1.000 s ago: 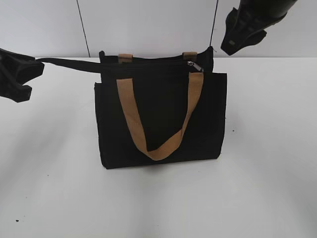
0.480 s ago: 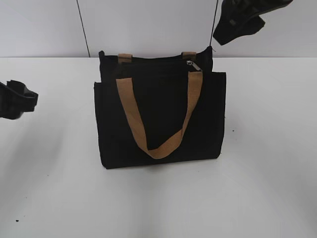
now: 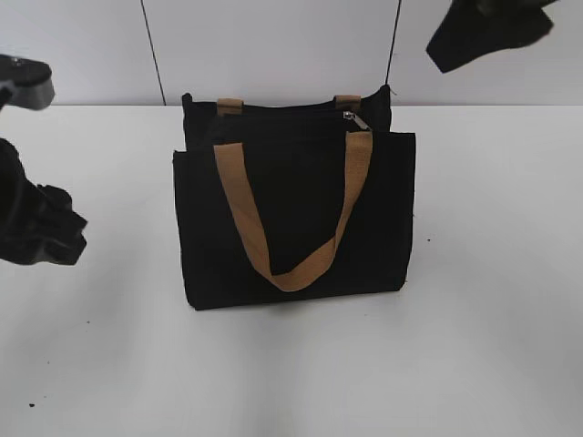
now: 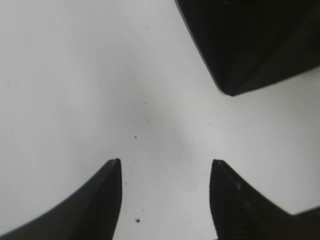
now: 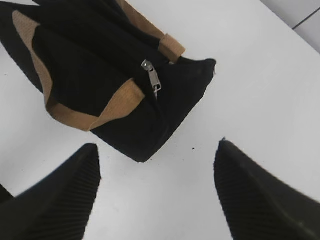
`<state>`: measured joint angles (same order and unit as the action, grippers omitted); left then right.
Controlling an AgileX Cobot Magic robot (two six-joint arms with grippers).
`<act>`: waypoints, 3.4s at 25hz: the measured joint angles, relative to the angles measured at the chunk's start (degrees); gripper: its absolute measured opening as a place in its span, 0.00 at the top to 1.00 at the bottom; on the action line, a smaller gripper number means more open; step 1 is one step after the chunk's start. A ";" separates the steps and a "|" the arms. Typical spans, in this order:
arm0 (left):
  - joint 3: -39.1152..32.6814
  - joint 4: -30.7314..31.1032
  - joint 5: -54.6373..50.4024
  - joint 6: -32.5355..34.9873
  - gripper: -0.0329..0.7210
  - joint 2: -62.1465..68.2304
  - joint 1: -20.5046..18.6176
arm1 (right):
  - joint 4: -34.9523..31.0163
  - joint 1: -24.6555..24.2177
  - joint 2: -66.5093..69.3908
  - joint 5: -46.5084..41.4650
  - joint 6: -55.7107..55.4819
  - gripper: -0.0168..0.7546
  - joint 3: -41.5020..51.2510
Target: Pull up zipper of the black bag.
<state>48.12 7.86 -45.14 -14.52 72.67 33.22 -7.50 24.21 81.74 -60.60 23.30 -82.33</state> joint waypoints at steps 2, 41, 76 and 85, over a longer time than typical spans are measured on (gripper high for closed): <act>5.05 -2.01 -8.14 2.51 0.40 0.00 0.00 | -0.12 0.00 -3.08 -0.12 -1.02 0.27 2.94; -18.03 -4.66 -15.85 14.52 0.31 -60.17 0.00 | -0.15 0.00 -66.57 -2.96 -10.29 0.26 54.50; -18.14 -4.66 -15.64 14.52 0.40 -73.23 -30.84 | -2.11 -27.81 -82.13 -2.68 -10.31 0.26 54.57; -18.14 -4.66 -15.64 14.52 0.48 -73.23 -32.76 | -2.51 -27.81 -82.13 -2.68 -10.31 0.26 54.57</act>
<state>29.98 3.20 -60.78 0.00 -0.55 0.46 -10.01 -3.59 -0.39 -63.28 12.99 -27.76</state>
